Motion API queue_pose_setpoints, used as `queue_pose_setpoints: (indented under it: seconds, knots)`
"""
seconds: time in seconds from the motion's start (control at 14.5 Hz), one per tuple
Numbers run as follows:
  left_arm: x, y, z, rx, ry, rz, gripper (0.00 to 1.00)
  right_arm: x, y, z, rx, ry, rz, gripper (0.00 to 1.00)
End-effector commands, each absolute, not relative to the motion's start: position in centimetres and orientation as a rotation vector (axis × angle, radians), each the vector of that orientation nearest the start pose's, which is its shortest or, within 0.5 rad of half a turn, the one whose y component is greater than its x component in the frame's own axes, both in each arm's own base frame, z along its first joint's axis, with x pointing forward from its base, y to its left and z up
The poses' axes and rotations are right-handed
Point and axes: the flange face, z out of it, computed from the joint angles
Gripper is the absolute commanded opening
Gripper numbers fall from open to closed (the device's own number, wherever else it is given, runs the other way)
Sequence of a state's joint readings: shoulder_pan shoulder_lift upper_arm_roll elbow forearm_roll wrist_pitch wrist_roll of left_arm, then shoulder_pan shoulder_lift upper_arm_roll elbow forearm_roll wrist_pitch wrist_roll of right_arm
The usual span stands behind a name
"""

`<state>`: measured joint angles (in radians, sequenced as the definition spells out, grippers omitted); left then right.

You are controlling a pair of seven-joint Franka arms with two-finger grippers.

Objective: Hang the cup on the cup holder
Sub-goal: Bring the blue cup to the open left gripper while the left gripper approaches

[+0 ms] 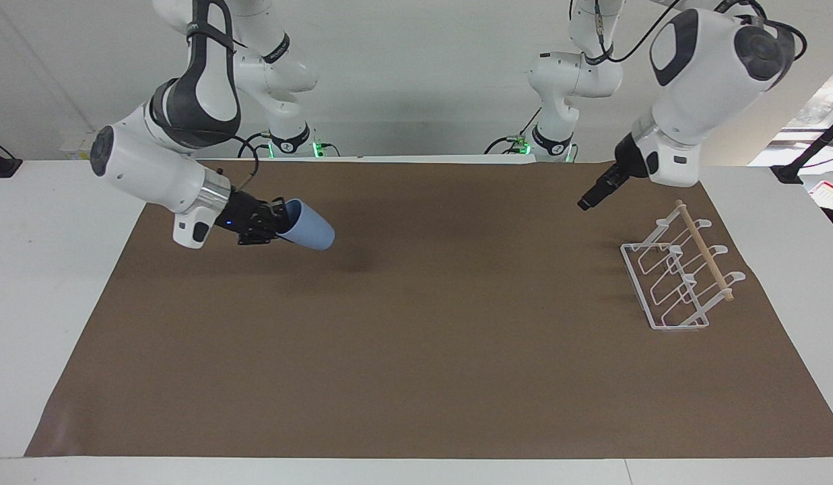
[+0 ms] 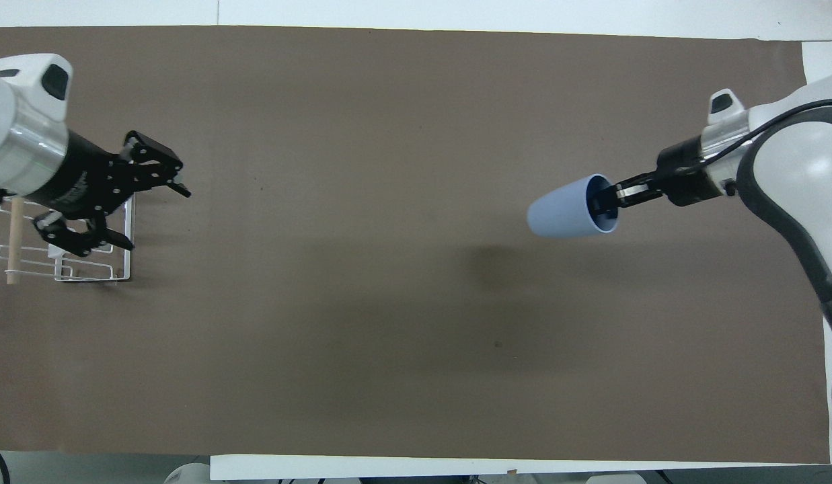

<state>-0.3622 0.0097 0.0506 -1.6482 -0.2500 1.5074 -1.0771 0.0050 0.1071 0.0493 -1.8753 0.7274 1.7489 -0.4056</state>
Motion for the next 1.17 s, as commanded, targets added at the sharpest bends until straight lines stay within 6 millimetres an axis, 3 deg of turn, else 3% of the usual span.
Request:
queue_pose_setpoints:
  seconds: [0.0, 0.21, 0.34, 0.62, 0.83, 1.1]
  knots:
    - [50.7, -21.6, 60.6, -2.861, -1.613, 0.632, 1.00, 56.0, 14.7, 46.8, -2.225, -0.104, 0.189, 0.04]
    - [50.3, -23.1, 63.3, -2.711, -1.893, 0.724, 1.00, 53.6, 20.8, 46.9, -2.069, 0.017, 0.258, 0.04]
    - [50.4, -24.2, 63.6, -2.560, -2.064, 0.772, 1.00, 52.1, 24.0, 45.9, -2.031, 0.070, 0.238, 0.04]
    - [50.4, -26.1, 63.9, -2.491, -2.208, 0.741, 0.99, 50.2, 30.9, 46.2, -1.980, 0.184, 0.202, 0.04]
    - [50.2, -26.9, 63.3, -2.484, -2.211, 0.730, 0.99, 49.3, 33.0, 46.1, -1.998, 0.196, 0.166, 0.04]
    - [49.5, -26.8, 62.7, -2.466, -2.187, 0.742, 0.99, 49.2, 33.3, 46.0, -2.001, 0.203, 0.165, 0.04]
